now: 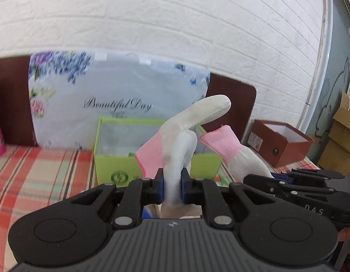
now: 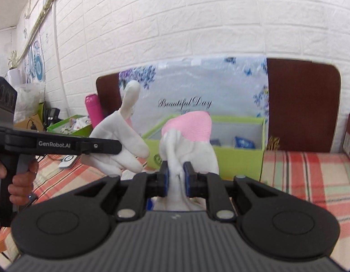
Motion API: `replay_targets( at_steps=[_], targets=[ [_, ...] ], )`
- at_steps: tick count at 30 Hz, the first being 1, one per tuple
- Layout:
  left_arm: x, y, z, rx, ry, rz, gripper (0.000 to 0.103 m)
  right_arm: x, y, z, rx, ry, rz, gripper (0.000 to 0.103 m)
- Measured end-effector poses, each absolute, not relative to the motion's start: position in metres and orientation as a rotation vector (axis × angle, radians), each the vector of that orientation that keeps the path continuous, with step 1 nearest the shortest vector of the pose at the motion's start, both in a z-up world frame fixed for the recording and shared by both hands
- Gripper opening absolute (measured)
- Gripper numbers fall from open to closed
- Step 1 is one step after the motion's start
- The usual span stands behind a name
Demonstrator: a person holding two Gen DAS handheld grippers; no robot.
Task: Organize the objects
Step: 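Lift both gloves into the lime-green box and open both tools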
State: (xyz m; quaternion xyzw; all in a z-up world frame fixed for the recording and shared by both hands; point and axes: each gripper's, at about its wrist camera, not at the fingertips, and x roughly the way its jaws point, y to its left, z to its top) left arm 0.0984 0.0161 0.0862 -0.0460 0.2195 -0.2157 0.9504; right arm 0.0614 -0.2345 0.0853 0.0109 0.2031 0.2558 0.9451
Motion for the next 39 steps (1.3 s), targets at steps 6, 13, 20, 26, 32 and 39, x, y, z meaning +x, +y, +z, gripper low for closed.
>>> replay_targets(
  at_steps=[6,13,20,26,32,39],
  targets=[
    [0.147,0.001,0.108,-0.092,0.403,-0.423,0.013,0.112,-0.235,0.094,-0.018,0.374,0.471,0.013],
    [0.212,-0.013,0.104,-0.095,0.404,-0.395,0.013,0.176,-0.225,0.084,-0.05,0.367,0.448,0.014],
    [0.269,-0.015,0.073,-0.06,0.466,-0.374,0.013,0.235,-0.207,0.05,-0.087,0.426,0.464,0.014],
    [0.28,-0.009,0.042,-0.055,0.502,-0.291,0.086,0.254,-0.199,0.015,-0.139,0.476,0.413,0.066],
    [0.265,0.002,0.044,-0.044,0.468,-0.276,0.086,0.24,-0.211,0.02,-0.123,0.432,0.37,0.088],
    [0.228,0.004,0.074,-0.091,0.414,-0.271,0.086,0.202,-0.228,0.06,-0.048,0.327,0.341,0.1]
  ],
)
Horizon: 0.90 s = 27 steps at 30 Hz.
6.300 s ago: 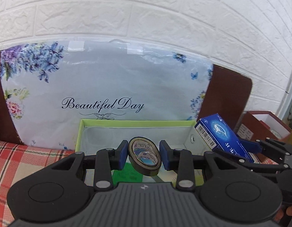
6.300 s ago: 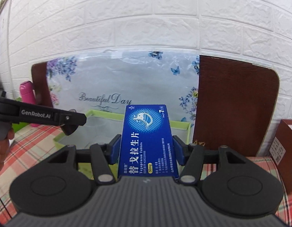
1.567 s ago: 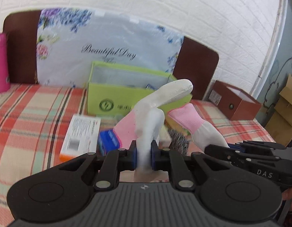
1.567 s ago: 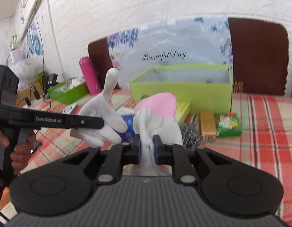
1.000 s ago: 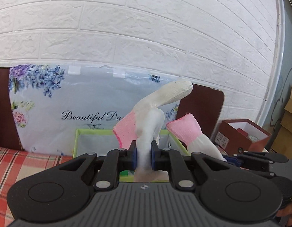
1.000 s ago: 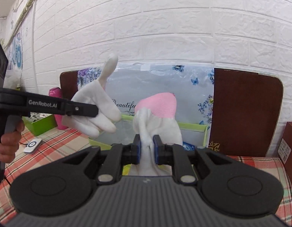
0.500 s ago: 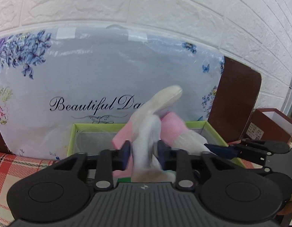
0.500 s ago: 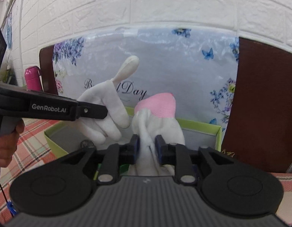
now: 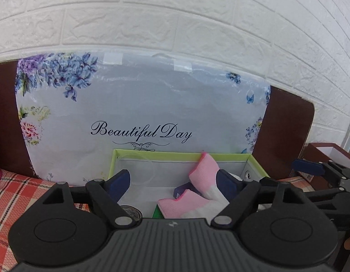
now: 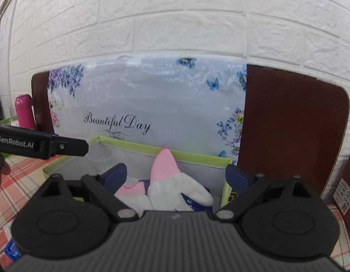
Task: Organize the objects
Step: 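Lift both gloves into the lime-green box and open both tools, then move both tools back over the remaining items on the table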
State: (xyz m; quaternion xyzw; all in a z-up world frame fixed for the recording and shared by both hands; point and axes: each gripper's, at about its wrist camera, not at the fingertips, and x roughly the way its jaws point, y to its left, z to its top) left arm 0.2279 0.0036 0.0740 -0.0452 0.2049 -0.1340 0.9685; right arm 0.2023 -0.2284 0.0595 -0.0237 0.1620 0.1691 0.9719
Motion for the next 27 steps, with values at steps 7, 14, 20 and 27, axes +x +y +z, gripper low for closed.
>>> replay_targets(
  at_steps=[7,14,20,27],
  targets=[
    [0.161,0.004,0.091,-0.075,0.441,-0.182,0.088,0.135,-0.249,0.085,0.071,0.27,0.328,0.103],
    [0.106,0.015,0.061,-0.138,0.53,-0.175,0.088,0.072,-0.261,0.069,0.156,0.326,0.32,0.103],
    [0.085,0.025,0.027,-0.167,0.634,-0.153,0.088,0.042,-0.261,0.039,0.196,0.424,0.318,0.103],
    [0.074,0.035,0.006,-0.2,0.694,-0.112,0.088,0.025,-0.255,0.01,0.194,0.508,0.293,0.103]
  ],
)
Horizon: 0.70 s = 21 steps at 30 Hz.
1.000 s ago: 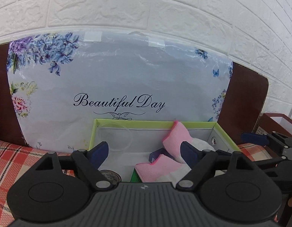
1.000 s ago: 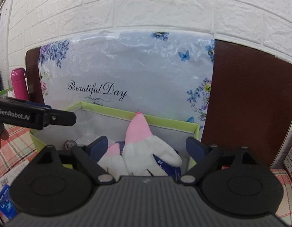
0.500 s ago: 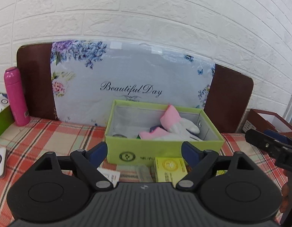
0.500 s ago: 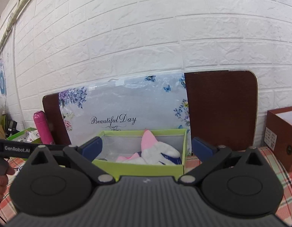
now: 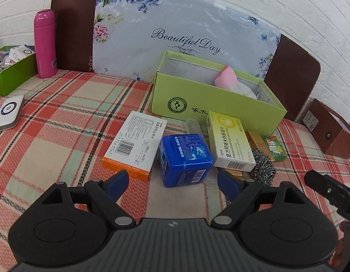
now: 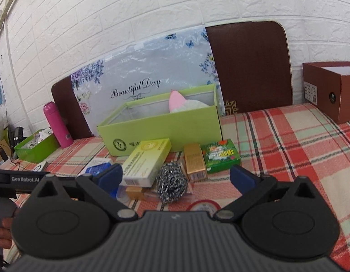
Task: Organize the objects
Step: 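Move both tools back over the remaining items on the table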
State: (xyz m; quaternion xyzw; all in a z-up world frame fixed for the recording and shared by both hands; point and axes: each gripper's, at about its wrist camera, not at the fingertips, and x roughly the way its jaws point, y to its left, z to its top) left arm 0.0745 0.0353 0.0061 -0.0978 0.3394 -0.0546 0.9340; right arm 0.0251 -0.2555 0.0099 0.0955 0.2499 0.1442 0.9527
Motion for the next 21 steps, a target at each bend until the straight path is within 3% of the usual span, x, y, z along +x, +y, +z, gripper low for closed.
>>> replay_targets(
  at_steps=[12,21],
  targets=[
    [0.082,0.029,-0.004,-0.193,0.709,-0.106,0.088,0.018,-0.245,-0.044,0.109,0.67,0.213,0.103],
    [0.114,0.013,0.003,-0.226,0.67,-0.113,0.088,0.018,-0.241,-0.047,0.06,0.675,0.206,0.102]
  ],
)
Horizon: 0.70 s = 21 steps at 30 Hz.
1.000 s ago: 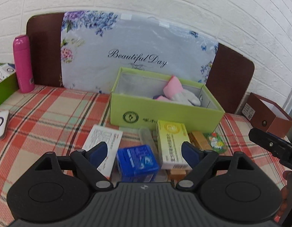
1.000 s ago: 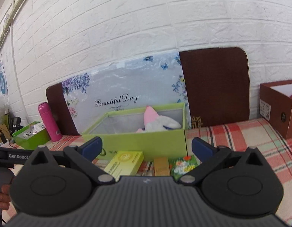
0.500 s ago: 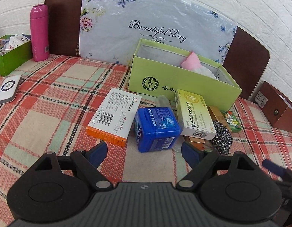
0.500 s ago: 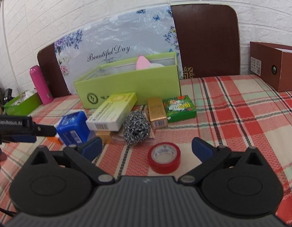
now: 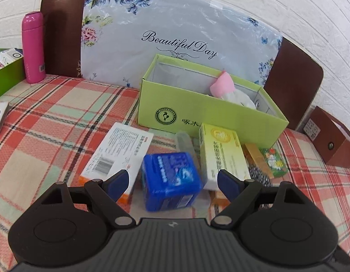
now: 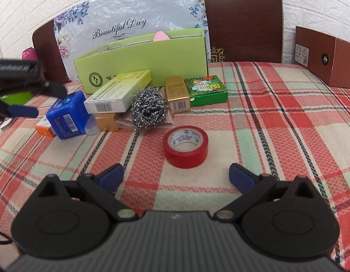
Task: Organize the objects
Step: 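Move both tools back over the remaining items on the table, then grasp the blue square box with the left tool while the right tool grasps the red tape roll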
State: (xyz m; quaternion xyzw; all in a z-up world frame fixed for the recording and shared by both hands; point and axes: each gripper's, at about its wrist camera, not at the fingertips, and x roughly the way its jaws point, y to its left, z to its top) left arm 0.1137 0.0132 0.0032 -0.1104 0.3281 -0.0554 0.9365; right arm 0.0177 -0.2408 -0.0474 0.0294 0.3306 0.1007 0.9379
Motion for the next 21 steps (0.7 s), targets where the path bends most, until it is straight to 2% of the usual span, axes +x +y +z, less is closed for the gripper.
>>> replay_targets(
  at_steps=[3,4,5,13,17,19,21],
  targets=[
    [0.128,0.009,-0.001,-0.227,0.681,-0.128,0.087,0.018,-0.241,-0.048,0.06,0.675,0.203,0.101],
    [0.131,0.008,-0.004,-0.215,0.692,-0.139,0.072,0.018,-0.241,-0.047,0.059,0.675,0.201,0.1],
    [0.131,0.007,-0.005,-0.186,0.692,-0.129,0.063,0.017,-0.241,-0.047,0.057,0.673,0.198,0.099],
    [0.088,0.024,-0.005,-0.126,0.726,-0.253,0.063,0.029,-0.242,-0.041,0.021,0.654,0.222,0.074],
    [0.07,0.031,-0.006,-0.115,0.735,-0.278,0.063,0.04,-0.239,-0.044,-0.002,0.656,0.226,0.068],
    [0.068,0.031,-0.006,-0.121,0.736,-0.269,0.063,0.041,-0.237,-0.043,-0.026,0.657,0.208,0.046],
    [0.067,0.031,-0.006,-0.124,0.744,-0.247,0.067,0.036,-0.235,-0.04,-0.048,0.672,0.246,0.045]
  ],
)
